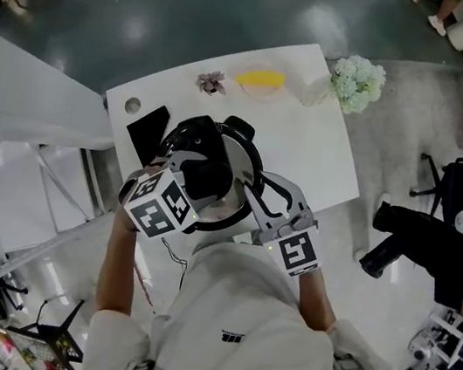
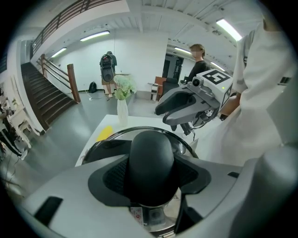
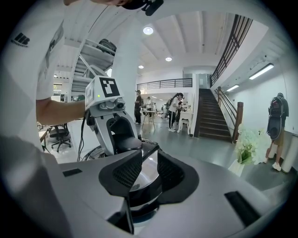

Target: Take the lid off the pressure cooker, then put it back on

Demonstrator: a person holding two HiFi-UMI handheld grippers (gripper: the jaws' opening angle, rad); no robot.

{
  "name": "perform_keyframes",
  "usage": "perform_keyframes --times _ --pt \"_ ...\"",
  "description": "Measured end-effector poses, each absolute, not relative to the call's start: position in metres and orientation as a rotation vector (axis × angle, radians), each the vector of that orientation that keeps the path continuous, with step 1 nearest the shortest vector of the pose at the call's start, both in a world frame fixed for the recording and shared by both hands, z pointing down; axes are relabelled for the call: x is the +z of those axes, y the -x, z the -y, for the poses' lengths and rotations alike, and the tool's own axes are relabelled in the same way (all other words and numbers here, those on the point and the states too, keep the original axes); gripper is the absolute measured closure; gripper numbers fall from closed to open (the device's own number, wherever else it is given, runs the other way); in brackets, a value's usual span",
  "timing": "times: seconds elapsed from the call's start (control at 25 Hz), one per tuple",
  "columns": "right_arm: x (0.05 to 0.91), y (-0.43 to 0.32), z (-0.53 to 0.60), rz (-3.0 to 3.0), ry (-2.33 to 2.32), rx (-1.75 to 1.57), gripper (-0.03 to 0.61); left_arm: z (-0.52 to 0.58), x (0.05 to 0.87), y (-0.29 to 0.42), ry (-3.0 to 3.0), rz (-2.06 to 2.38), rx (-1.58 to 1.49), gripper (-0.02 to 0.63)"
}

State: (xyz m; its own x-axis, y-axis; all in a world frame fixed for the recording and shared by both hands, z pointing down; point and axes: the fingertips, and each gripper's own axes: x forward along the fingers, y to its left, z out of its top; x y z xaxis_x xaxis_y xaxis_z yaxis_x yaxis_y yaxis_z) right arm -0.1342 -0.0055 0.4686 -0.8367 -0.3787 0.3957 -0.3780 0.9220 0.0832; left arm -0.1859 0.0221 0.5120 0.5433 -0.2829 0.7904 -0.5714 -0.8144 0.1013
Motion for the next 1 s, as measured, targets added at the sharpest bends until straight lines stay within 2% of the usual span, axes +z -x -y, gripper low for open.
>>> perform_keyframes --times 1.0 --pt "0.471 0.1382 0.0099 2.669 -0.517 0.022 0.474 -0.0194 0.5118 0.1863 -2.462 0.675 1.083 0.325"
